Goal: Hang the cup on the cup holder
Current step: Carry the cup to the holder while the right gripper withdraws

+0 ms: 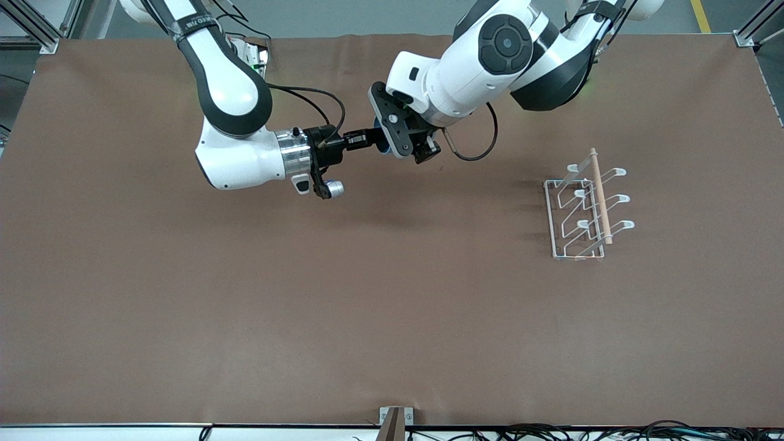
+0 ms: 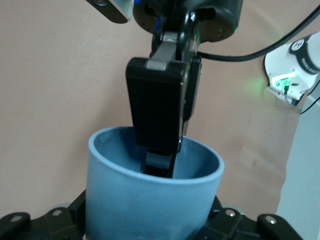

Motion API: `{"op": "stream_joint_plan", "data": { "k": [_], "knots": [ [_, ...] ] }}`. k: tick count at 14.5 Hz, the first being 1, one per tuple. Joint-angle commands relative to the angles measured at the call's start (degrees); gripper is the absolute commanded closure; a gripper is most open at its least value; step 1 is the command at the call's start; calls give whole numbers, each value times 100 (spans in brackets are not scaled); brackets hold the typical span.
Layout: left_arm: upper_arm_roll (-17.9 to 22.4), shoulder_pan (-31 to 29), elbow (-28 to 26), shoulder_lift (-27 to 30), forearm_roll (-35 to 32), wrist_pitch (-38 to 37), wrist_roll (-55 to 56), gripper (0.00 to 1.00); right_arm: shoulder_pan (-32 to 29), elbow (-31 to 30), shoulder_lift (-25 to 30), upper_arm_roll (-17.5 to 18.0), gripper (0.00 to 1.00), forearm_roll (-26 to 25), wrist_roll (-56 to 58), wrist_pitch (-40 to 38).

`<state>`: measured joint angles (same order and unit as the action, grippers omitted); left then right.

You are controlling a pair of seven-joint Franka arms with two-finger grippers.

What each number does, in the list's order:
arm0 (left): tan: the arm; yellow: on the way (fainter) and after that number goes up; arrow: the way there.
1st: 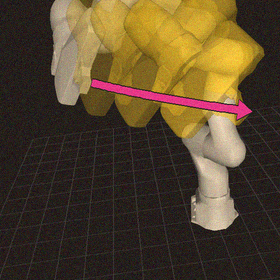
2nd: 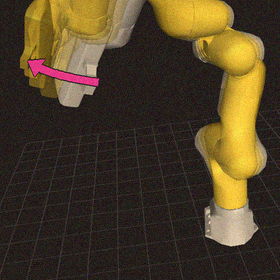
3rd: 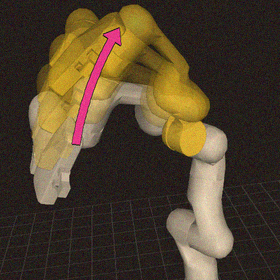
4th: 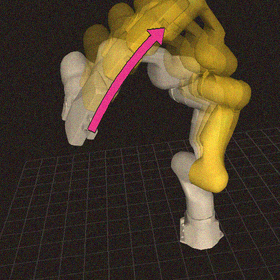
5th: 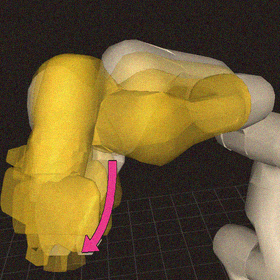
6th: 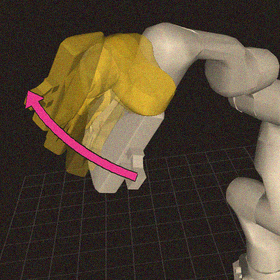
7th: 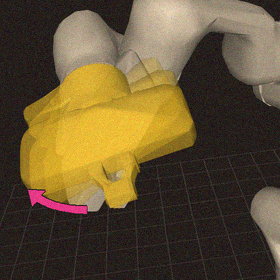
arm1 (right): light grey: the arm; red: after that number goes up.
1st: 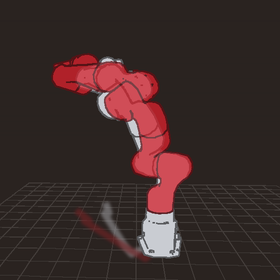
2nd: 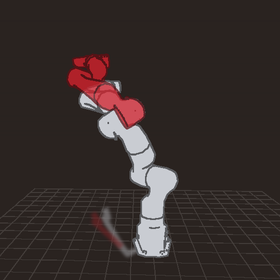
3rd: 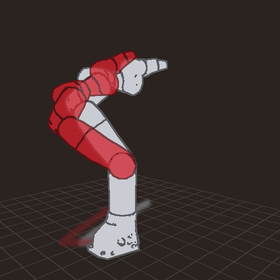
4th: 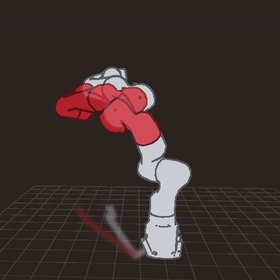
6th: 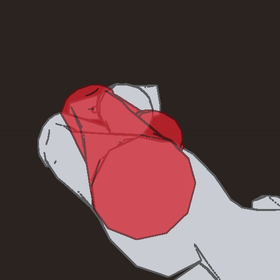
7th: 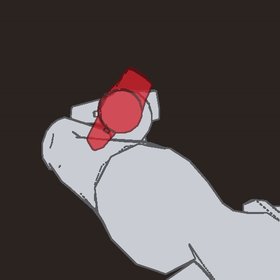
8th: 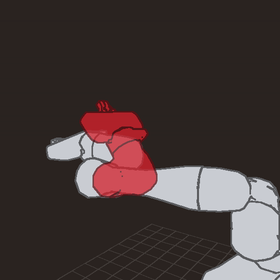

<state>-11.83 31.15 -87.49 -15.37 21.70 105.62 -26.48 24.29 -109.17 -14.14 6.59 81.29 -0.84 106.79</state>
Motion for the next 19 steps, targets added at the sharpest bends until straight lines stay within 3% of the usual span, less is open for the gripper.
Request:
{"op": "stream_joint_plan", "data": {
  "k": [1, 4, 6, 10, 11, 14, 19],
  "knots": [
    [48, -48, 65, -10, -377, -190, -418, 90, 41, -34, 96, -53, 0, 151, -161, 26],
    [84, -57, 74, -1, -972, -496, -560, 99, -38, -34, 122, -96, 0, 81, -196, -44],
    [93, -57, 74, 25, -1893, -909, -587, 99, -266, -34, 175, -105, 0, -216, -564, -70],
    [84, 57, 30, -62, -3703, -1577, -587, 90, -1012, -8, 333, -114, 0, -2201, -970, -79],
    [32, 66, 4, -71, -4239, -1744, -622, 95, -1240, -8, 351, -123, 0, -2657, -970, -71],
    [40, -47, -452, -10, -4928, -2228, -1244, 100, -1952, 141, 351, -123, 0, -4326, -970, -53],
    [58, -258, -1401, -211, -6773, -2317, -1369, 100, -2823, 484, 421, -114, 0, -7070, -813, -18]
  ]
}}
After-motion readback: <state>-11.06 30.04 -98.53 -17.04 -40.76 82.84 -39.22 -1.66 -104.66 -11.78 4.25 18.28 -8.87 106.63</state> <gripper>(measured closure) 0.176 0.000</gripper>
